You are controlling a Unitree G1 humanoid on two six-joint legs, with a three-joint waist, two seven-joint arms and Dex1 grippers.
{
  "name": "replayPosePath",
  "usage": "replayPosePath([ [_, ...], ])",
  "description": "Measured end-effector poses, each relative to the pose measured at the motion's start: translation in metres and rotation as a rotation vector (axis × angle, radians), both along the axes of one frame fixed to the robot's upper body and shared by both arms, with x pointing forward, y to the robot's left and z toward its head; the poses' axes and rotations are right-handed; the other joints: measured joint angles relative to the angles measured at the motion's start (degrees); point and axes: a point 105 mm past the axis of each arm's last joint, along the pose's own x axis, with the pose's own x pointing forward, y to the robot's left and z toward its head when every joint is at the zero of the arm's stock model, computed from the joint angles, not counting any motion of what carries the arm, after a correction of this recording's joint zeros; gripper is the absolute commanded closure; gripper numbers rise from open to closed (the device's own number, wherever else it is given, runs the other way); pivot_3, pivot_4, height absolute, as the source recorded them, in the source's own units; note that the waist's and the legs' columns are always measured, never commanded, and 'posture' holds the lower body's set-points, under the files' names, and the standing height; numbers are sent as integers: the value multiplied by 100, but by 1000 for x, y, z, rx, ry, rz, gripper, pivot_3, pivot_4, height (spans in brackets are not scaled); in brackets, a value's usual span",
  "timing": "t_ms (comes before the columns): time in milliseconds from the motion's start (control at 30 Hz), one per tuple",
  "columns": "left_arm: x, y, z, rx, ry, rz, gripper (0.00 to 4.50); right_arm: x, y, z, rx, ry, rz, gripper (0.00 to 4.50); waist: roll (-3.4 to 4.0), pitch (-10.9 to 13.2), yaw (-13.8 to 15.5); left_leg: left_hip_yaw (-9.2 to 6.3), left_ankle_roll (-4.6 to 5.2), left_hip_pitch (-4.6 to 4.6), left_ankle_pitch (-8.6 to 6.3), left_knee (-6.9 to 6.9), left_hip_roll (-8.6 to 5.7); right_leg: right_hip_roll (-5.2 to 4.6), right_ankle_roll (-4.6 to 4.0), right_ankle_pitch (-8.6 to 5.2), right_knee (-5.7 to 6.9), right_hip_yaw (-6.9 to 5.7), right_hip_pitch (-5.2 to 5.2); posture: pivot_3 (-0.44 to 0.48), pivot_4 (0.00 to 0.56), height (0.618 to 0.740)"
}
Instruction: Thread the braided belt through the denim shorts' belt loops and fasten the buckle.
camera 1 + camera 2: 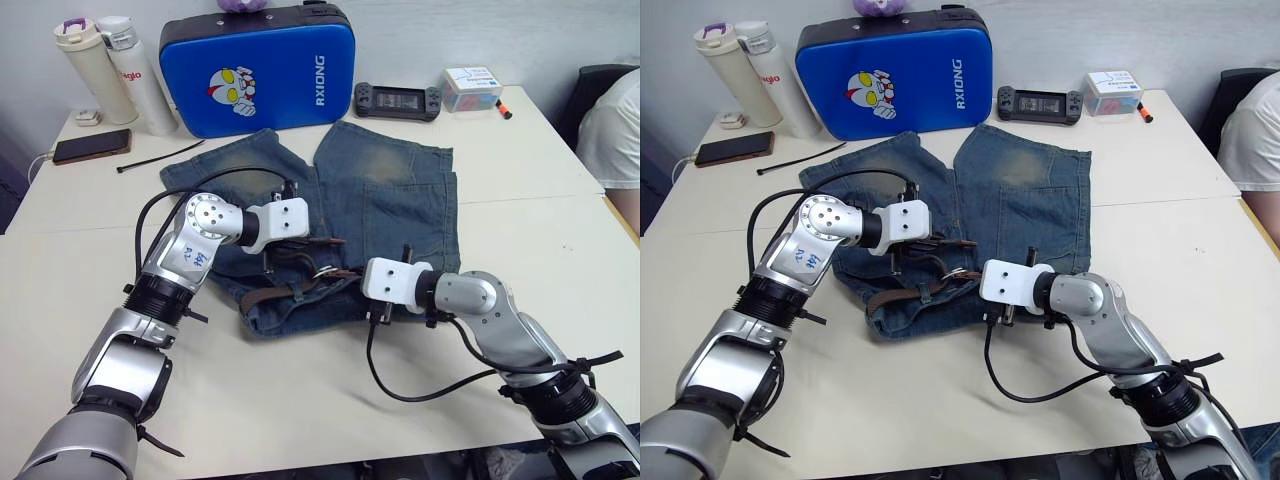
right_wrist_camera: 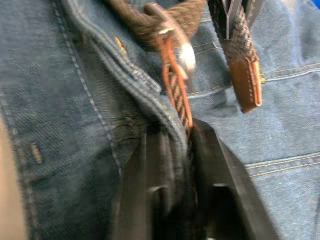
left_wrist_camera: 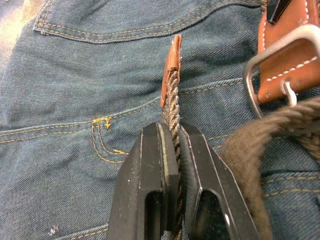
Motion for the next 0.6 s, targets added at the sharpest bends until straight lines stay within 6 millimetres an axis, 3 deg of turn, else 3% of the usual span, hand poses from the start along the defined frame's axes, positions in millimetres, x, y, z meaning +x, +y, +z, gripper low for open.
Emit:
replayPosePath([
  [133, -6, 4, 12, 9, -24, -39, 4500, 0, 0, -3, 12, -3, -14, 4426, 0, 0, -27, 0, 0, 0, 0, 0, 1, 0, 0, 0, 3, 0, -2, 0, 150, 664],
  [267, -19, 23, 21, 126, -62, -106, 4500, 0, 1, -4, 26, -2, -26, 4426, 1, -1, -94, -1, 0, -1, 0, -1, 2, 0, -3, -1, 6, 0, -5, 0, 150, 664],
  [367, -25, 30, 18, 178, -54, -142, 4500, 1, 0, -4, 27, -6, -32, 4426, 1, -1, -88, -6, 0, -2, 0, 0, -2, -2, -3, -1, 6, -1, -3, 0, 150, 664],
  [600, -27, 24, 13, 187, -53, -177, 4500, 1, 2, -3, 33, -12, -36, 4426, 1, -1, -106, -7, 0, -3, 0, 2, -2, -3, -3, -1, 7, -1, -3, 0, 150, 664],
])
